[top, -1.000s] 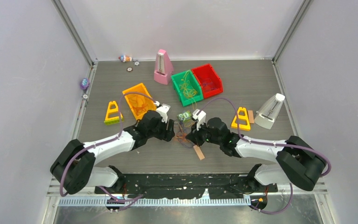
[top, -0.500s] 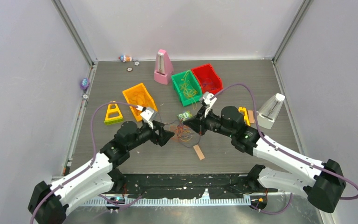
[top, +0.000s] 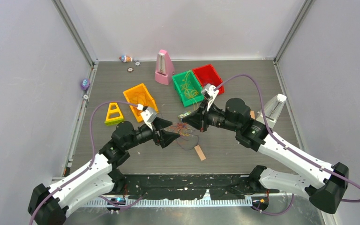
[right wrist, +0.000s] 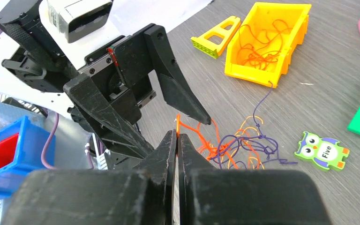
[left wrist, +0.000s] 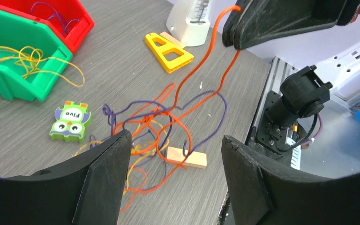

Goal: Untangle the cables

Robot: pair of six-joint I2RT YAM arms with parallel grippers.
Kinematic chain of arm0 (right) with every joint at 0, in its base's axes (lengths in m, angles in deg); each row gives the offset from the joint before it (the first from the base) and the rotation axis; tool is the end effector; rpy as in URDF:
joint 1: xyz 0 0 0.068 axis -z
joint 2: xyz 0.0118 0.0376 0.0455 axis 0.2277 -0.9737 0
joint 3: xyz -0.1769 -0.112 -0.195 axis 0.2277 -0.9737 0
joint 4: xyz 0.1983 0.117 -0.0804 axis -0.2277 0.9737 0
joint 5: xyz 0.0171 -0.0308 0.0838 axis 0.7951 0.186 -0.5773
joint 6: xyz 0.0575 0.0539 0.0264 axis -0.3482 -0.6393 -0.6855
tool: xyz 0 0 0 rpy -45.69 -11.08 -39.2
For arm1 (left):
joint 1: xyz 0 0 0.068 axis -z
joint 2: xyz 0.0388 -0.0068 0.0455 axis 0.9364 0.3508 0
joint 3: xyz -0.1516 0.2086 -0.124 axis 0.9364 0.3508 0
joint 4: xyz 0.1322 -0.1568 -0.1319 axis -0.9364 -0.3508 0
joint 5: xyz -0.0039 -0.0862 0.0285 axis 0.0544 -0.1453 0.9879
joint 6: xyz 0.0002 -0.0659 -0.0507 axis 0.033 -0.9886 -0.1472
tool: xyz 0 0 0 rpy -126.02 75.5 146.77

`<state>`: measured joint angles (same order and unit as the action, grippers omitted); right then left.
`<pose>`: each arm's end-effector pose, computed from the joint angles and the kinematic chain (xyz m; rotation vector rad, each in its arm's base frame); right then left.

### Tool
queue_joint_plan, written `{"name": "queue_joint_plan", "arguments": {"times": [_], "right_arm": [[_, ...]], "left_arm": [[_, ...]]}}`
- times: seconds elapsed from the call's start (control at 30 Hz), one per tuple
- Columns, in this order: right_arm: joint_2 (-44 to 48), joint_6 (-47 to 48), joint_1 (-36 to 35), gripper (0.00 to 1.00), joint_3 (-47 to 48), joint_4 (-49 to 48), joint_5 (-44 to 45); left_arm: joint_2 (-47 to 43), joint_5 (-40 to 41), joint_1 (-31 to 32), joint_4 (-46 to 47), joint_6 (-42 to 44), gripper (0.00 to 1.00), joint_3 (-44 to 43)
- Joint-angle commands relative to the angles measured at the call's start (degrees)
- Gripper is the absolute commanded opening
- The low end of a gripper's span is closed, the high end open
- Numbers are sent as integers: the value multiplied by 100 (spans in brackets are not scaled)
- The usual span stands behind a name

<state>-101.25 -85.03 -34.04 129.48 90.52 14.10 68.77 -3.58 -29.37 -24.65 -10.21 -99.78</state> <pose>0.1462 0.1923 0.3599 -0.7200 1.6777 1.0975 0.1272 -0.1425 0.2804 0.6191 1.6144 -1.0910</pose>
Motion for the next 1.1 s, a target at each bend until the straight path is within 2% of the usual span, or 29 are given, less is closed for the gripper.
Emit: {"name": "queue_joint_plan", "arguments": {"times": [0.0,0.13,0.3,0.43,0.67,0.73,0.83,0.97,1.07], "right_arm": [[-159,-187,-35,5,323,9,-384],[-302,-264,-39,5,324,-49,-484],[-380,-345,-35,6,415,-201,-595],[-368,-317,-31,5,736,-163,-546],[-87,-211,45,5,1504,-16,-441],[25,-39,64,5,1741,236,-251],[106,240,77,5,2035,491,200],[66,638,124,5,2459,941,669],[86,676,138,5,2361,999,820]], "left_arm": [[326,-276,-10,840,-94,70,-272],[926,-182,-3,1248,-268,67,-397],[1847,792,70,1263,-420,61,-450],[2766,882,311,1338,-440,59,-407],[3279,1723,945,1788,-921,61,347],[3343,2016,977,1789,-1165,61,543],[3201,2889,1000,1889,-1658,60,1002],[2727,2937,1000,1982,-1598,59,1352],[1922,2976,1001,1215,-1497,60,1248]]}}
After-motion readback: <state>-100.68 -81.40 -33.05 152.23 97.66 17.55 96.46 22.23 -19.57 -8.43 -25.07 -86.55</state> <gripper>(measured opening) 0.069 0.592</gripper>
